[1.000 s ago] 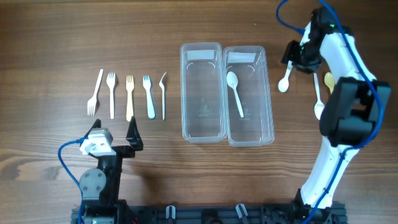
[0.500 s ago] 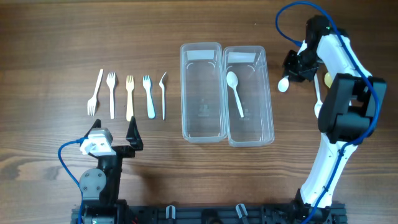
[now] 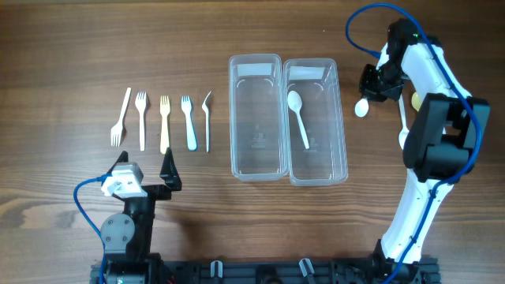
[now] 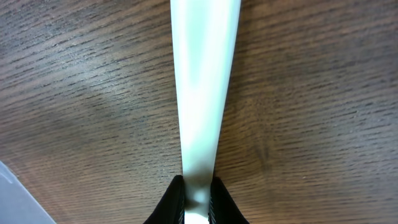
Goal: Pack container
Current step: 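Lift the white spoon with the right gripper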
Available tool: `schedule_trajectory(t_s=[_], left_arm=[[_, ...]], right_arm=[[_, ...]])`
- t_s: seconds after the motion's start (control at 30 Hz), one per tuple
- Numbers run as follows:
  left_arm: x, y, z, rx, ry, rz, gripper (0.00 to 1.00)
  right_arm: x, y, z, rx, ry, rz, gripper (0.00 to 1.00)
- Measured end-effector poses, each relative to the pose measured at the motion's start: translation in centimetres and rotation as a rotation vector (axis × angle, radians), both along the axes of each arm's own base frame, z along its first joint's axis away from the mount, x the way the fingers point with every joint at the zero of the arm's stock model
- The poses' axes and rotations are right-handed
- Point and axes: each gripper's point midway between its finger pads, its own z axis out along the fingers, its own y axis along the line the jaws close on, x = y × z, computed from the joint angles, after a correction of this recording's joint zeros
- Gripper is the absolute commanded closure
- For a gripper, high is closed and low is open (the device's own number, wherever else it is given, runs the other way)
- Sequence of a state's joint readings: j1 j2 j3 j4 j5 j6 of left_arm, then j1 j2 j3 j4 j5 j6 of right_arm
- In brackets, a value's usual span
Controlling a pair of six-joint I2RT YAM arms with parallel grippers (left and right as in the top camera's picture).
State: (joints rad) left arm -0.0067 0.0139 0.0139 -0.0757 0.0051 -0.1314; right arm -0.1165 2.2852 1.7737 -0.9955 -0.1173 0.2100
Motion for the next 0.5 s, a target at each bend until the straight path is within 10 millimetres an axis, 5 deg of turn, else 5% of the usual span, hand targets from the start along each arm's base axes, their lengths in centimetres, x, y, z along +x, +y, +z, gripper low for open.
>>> schedule_trajectory(t_s=[0.3, 0.5], left_arm=[[0.0, 0.0, 0.0, 0.000, 0.000, 0.000, 0.00], [0.0, 0.0, 0.0, 0.000, 0.000, 0.000, 0.00]], right_arm=[[0.9, -0.9, 2.2, -0.060, -0.055, 0.050, 0.96], [1.3, -1.0, 9.0, -0.081, -0.191, 0.050, 0.96]])
